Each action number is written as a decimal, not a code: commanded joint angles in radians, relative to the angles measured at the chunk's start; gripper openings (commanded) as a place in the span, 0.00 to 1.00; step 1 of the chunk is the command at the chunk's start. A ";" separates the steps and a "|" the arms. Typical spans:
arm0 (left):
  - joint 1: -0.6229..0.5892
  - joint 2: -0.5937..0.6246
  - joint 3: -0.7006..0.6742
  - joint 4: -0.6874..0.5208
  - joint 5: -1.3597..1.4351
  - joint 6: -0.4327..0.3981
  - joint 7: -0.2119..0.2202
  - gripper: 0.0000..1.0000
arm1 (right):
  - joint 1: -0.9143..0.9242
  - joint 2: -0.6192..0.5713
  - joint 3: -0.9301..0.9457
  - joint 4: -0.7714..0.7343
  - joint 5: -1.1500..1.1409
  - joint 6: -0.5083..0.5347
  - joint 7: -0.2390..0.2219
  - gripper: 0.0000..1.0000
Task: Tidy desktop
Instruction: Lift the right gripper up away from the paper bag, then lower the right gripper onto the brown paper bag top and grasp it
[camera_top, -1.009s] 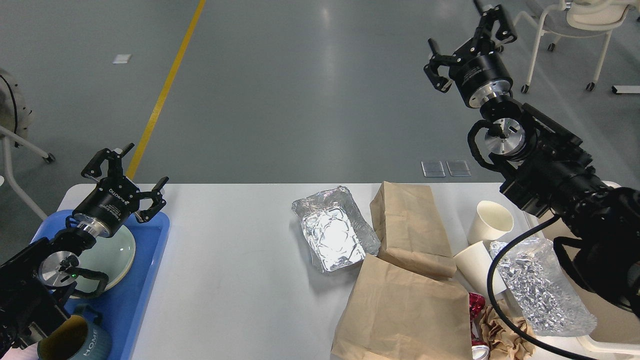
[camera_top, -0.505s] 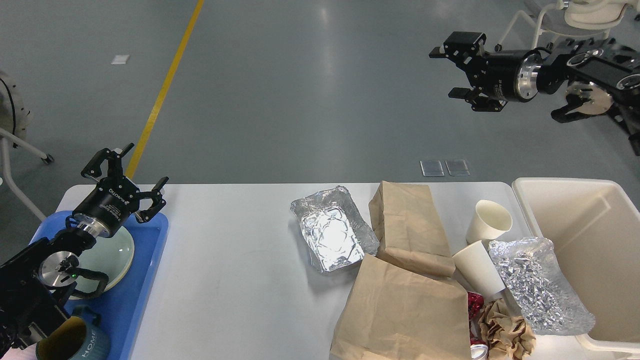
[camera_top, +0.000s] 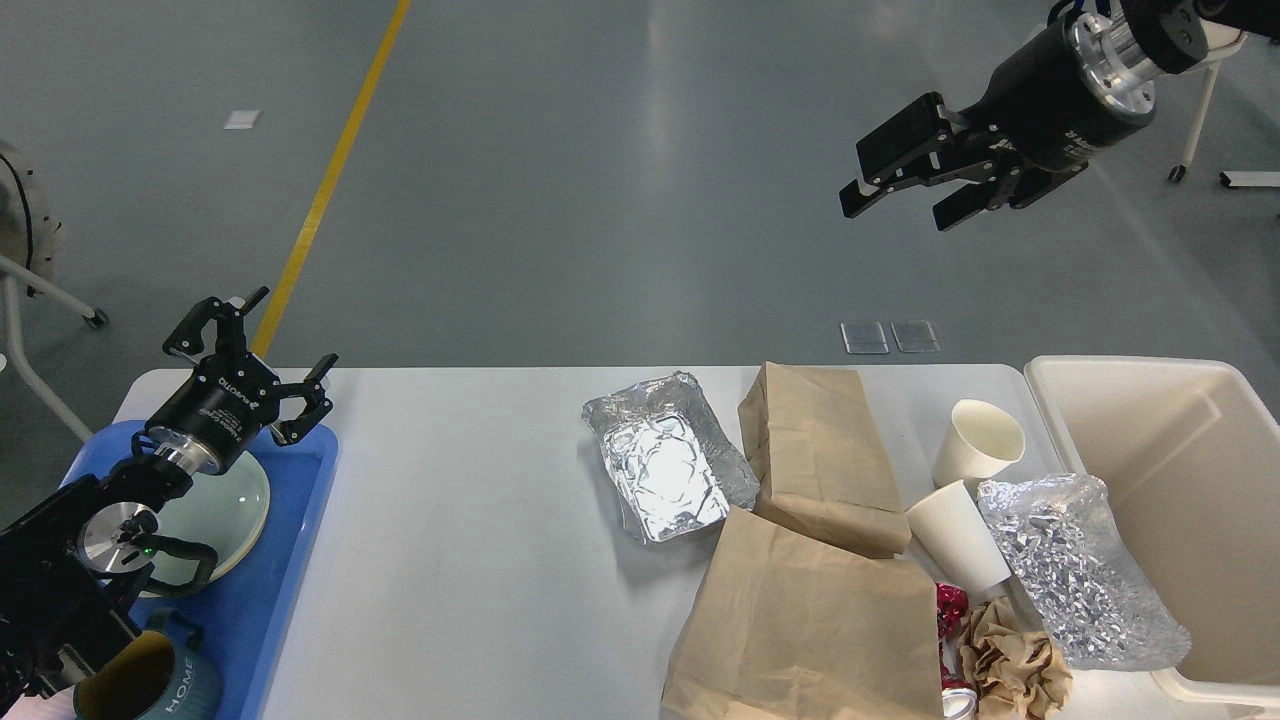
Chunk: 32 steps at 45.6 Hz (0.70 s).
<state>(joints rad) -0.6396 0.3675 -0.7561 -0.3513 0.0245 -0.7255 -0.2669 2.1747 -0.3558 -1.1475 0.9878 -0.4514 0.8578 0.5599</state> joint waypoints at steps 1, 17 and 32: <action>0.000 -0.001 0.000 0.000 0.000 0.000 0.000 1.00 | 0.097 0.031 -0.199 0.074 -0.001 0.006 0.091 1.00; 0.000 -0.001 0.000 0.000 0.000 0.000 0.000 1.00 | 0.459 0.213 -0.299 0.704 0.186 -0.084 -0.100 1.00; 0.000 -0.001 0.000 0.000 0.000 0.000 0.000 1.00 | 0.347 0.267 -0.311 0.666 0.387 -0.189 -0.187 1.00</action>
<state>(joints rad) -0.6397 0.3664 -0.7561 -0.3513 0.0245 -0.7255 -0.2670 2.5707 -0.1041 -1.4588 1.6723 -0.0846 0.7096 0.3892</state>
